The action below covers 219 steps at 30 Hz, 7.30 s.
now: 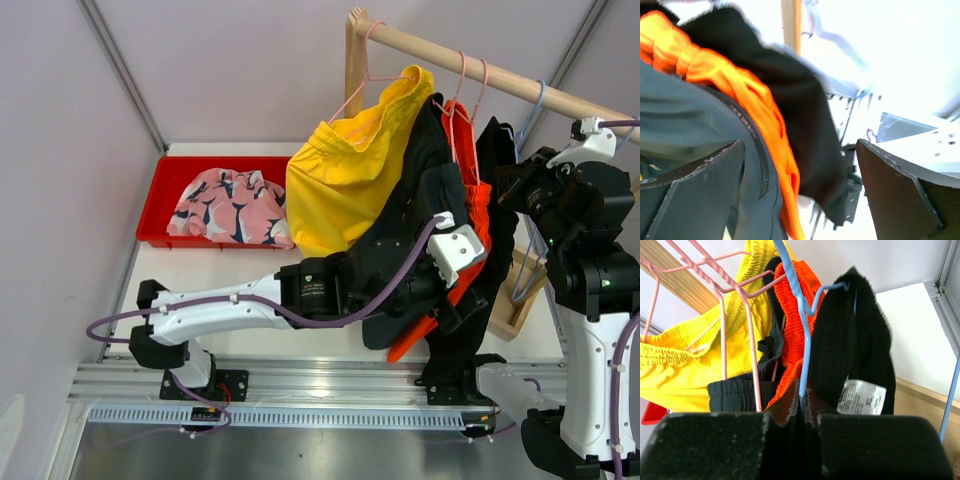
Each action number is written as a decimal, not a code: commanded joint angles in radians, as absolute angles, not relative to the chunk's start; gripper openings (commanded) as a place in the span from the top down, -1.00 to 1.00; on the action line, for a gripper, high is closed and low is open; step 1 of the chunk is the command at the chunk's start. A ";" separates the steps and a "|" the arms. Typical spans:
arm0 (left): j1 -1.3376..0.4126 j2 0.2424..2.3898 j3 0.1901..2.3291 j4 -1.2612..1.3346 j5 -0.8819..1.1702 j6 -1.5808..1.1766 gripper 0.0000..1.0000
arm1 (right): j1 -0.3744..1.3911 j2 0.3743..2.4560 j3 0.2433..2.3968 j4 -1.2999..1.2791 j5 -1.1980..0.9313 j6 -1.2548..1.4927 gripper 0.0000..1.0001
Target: Remove the shorts from the hanger
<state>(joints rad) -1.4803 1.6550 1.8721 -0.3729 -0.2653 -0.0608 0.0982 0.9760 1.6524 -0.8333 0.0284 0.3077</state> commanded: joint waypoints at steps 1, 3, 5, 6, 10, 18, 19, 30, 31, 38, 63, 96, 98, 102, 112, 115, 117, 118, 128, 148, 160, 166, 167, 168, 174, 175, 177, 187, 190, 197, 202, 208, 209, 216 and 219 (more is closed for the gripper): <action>-1.491 1.657 1.927 -0.333 -0.216 -0.083 -0.99 | 0.097 0.973 1.612 -0.802 0.032 0.282 1.00; -1.491 1.654 1.905 -0.333 -0.209 -0.087 -0.98 | 0.097 0.954 1.595 -0.795 0.037 0.285 1.00; -1.491 1.638 1.885 -0.313 -0.203 -0.095 -0.99 | 0.097 0.937 1.586 -0.776 0.035 0.290 1.00; -1.491 1.634 1.849 -0.302 -0.195 -0.098 -0.98 | 0.097 0.934 1.592 -0.769 0.038 0.288 1.00; -1.491 1.612 1.796 -0.255 -0.180 -0.117 -0.99 | 0.097 0.942 1.647 -0.752 0.081 0.285 1.00; -1.494 1.601 1.737 -0.200 -0.155 -0.146 -0.99 | 0.109 0.994 1.763 -0.715 0.166 0.259 1.00; -1.496 1.600 1.729 -0.195 -0.153 -0.147 -0.98 | 0.109 0.993 1.758 -0.701 0.175 0.256 1.00; -1.500 1.600 1.695 -0.152 -0.130 -0.161 -0.98 | 0.110 0.928 1.767 -0.730 0.166 0.351 1.00; -1.502 1.601 1.695 -0.149 -0.129 -0.161 -0.99 | 0.109 0.917 1.764 -0.735 0.164 0.359 1.00; -1.508 1.627 1.715 -0.130 -0.112 -0.169 -0.98 | 0.107 0.871 1.786 -0.822 0.111 0.416 1.00; -1.575 1.753 1.807 -0.029 -0.138 -0.209 -0.29 | 0.069 0.810 1.850 -0.979 -0.081 0.546 1.00; -1.953 1.643 1.368 0.087 -0.371 -0.299 1.00 | 0.077 0.942 1.973 -0.974 0.035 0.408 1.00; -1.954 1.646 1.377 0.101 -0.356 -0.261 1.00 | 0.077 0.943 1.974 -0.979 0.038 0.405 1.00; -1.971 1.663 1.393 0.123 -0.365 -0.212 1.00 | 0.081 0.959 1.994 -1.005 0.057 0.385 1.00; -1.771 1.773 1.624 -0.067 -0.488 -0.198 1.00 | 0.083 0.877 1.997 -1.121 0.005 0.463 1.00; -1.674 1.793 1.698 -0.097 -0.489 -0.189 1.00 | 0.081 0.858 2.026 -1.196 -0.051 0.479 1.00; -1.608 1.810 1.764 -0.118 -0.470 -0.183 1.00 | 0.081 0.853 2.058 -1.259 -0.072 0.479 1.00; -1.586 1.810 1.764 -0.129 -0.469 -0.180 1.00 | 0.081 0.853 2.072 -1.282 -0.074 0.479 1.00; -1.480 1.864 1.957 -0.259 -0.508 -0.135 1.00 | 0.084 0.831 2.077 -1.376 -0.121 0.508 1.00; -1.934 1.484 1.359 -0.293 -0.595 -0.288 1.00 | 0.120 1.048 2.112 -1.020 0.205 0.365 1.00; -1.941 1.286 1.324 -0.544 -0.810 -0.279 1.00 | 0.103 1.011 1.738 -0.847 0.219 0.351 1.00; -1.804 1.204 1.366 -0.581 -0.820 -0.158 1.00 | 0.064 0.970 1.678 -0.857 0.172 0.348 1.00; -1.790 1.192 1.377 -0.592 -0.840 -0.146 1.00 | 0.064 0.962 1.672 -0.859 0.167 0.350 1.00; -1.751 1.178 1.388 -0.601 -0.844 -0.132 1.00 | 0.064 0.953 1.661 -0.867 0.160 0.350 1.00; -1.568 1.092 1.563 -0.702 -0.882 -0.003 1.00 | 0.063 0.879 1.611 -0.891 0.127 0.353 0.19; -1.536 1.091 1.581 -0.728 -0.888 0.065 1.00 | 0.063 0.873 1.606 -0.896 0.129 0.353 -0.18; -1.445 1.091 1.666 -0.747 -0.897 0.119 1.00 | 0.063 0.853 1.591 -0.910 0.135 0.354 -0.84; -0.791 1.222 1.983 -0.716 -0.560 0.287 1.00 | 0.063 0.788 1.511 -0.914 0.121 0.368 -0.99; -0.614 1.305 2.132 -0.709 -0.490 0.220 1.00 | 0.063 0.770 1.470 -0.904 0.112 0.368 -0.99; -0.411 1.546 2.488 -0.613 -0.466 0.203 1.00 | 0.063 0.738 1.388 -0.890 0.078 0.364 -0.99; -0.278 1.578 2.419 -0.451 -0.414 0.170 1.00 | 0.063 0.716 1.400 -0.905 0.075 0.344 -0.99; -0.255 1.475 1.958 -0.283 -0.442 0.144 1.00 | 0.064 0.698 1.557 -0.936 0.103 0.339 -0.99; -0.249 1.450 1.892 -0.244 -0.442 0.124 1.00 | 0.064 0.703 1.581 -0.939 0.106 0.341 -0.99; -0.134 1.453 1.574 -0.265 -0.308 -0.080 0.63 | 0.084 0.710 1.704 -0.834 -0.057 0.322 -0.99; -0.123 1.479 1.554 -0.301 -0.275 -0.120 -0.98 | 0.087 0.738 1.703 -0.752 -0.153 0.339 -0.99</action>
<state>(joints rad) -0.1371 1.5002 1.5463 -0.3523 -0.3458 -0.0196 0.0792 0.7029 1.6939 -0.8715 -0.0154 0.3466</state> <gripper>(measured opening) 0.754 0.993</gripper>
